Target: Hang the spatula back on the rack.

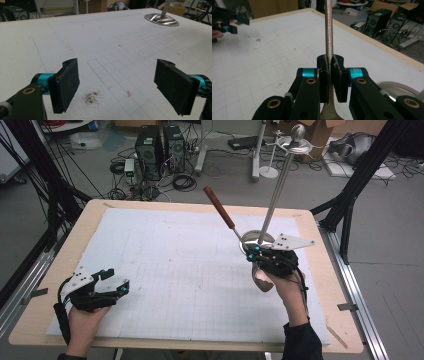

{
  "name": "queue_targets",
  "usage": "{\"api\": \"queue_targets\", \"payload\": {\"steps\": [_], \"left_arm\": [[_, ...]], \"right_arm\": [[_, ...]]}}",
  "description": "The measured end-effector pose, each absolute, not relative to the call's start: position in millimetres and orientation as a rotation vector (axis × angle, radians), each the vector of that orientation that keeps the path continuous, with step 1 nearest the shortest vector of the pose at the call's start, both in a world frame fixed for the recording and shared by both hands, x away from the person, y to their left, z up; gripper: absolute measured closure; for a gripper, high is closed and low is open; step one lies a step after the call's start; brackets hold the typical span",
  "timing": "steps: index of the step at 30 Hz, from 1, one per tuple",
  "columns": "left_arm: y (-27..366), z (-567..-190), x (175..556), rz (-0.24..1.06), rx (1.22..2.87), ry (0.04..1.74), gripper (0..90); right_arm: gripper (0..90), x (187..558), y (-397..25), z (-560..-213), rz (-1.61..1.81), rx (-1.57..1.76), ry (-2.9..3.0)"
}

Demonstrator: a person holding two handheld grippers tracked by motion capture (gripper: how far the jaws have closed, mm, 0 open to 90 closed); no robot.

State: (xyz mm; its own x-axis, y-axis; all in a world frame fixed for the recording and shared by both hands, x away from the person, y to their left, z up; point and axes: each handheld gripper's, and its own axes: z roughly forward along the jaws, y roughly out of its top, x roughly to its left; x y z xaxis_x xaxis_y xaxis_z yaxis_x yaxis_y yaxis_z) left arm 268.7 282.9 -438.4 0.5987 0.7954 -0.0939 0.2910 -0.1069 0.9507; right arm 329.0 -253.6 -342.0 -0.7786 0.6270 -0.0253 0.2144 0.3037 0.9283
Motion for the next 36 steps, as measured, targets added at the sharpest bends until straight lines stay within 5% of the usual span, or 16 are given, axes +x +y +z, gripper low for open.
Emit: {"api": "queue_targets", "payload": {"steps": [36], "left_arm": [[277, -443, 271, 0.535, 1.693, 0.905, 20.4]], "right_arm": [[84.2, 280, -368, -325, 1.652, 0.949, 1.604]]}}
